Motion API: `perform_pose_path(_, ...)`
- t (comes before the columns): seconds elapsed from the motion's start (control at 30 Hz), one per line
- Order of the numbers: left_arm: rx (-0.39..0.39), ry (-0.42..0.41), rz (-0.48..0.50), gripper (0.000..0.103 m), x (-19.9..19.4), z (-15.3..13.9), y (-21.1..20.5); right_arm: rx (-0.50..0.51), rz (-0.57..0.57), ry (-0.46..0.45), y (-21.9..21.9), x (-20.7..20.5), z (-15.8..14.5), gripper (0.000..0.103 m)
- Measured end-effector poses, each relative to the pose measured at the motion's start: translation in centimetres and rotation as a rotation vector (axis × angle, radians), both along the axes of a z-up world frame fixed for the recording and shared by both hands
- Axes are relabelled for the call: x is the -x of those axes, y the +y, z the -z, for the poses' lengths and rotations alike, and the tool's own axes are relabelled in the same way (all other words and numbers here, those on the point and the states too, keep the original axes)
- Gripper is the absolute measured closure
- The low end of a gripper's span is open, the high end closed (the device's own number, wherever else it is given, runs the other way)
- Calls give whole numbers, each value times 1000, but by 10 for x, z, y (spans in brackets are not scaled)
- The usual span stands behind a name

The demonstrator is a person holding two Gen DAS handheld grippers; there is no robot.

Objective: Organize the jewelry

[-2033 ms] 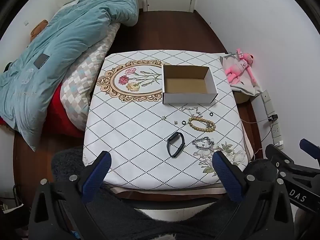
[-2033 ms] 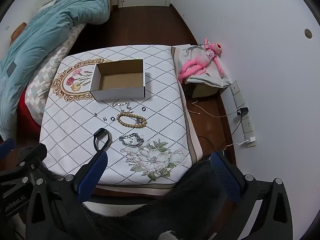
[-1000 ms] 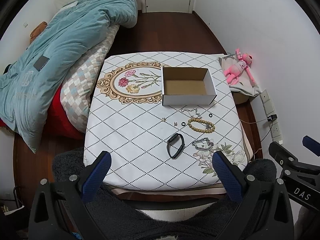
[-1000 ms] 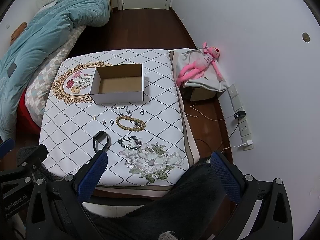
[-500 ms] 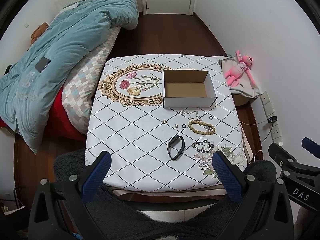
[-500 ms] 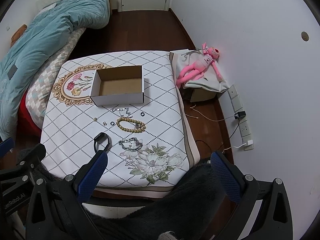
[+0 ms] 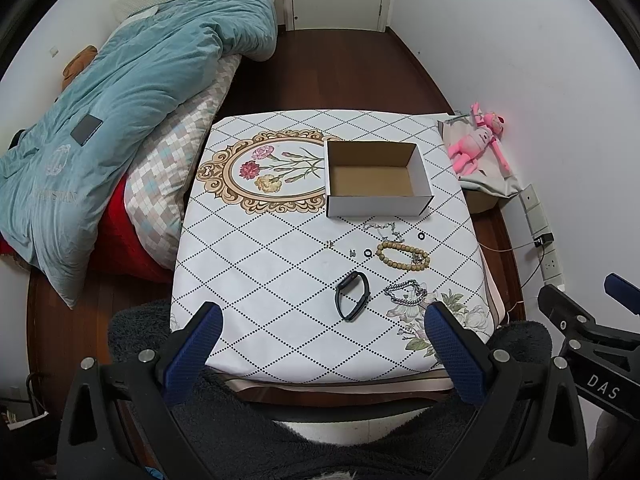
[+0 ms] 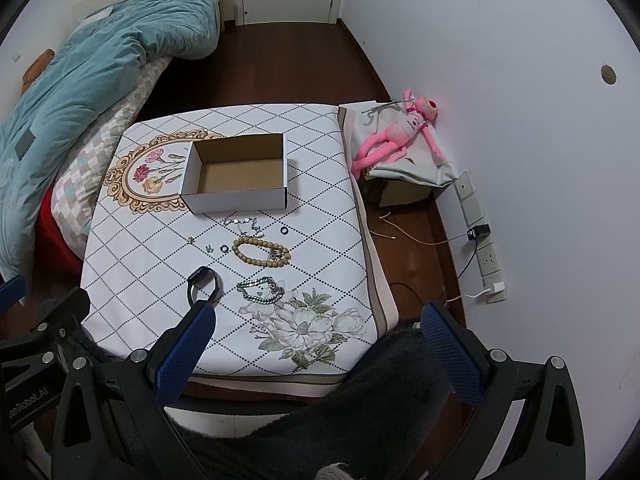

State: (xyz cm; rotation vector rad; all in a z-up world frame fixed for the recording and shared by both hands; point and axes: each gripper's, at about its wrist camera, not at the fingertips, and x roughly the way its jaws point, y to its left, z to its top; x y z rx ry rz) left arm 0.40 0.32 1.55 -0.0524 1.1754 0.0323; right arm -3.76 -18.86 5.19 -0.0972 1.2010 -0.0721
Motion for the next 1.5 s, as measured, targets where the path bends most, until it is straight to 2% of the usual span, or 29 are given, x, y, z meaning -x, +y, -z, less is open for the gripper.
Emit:
perform_pose_path(1.2, 5, -7, 2, 0, 5, 0, -8, -2, 0, -11, -4, 3, -7, 0)
perform_pose_path(1.37, -19, -43, -8, 0, -5, 2, -9, 4, 4, -28, -5, -1, -9, 0)
perform_pose_path(1.5, -54, -83, -24, 0, -24, 21, 0, -26, 37, -34, -14, -18, 12, 0)
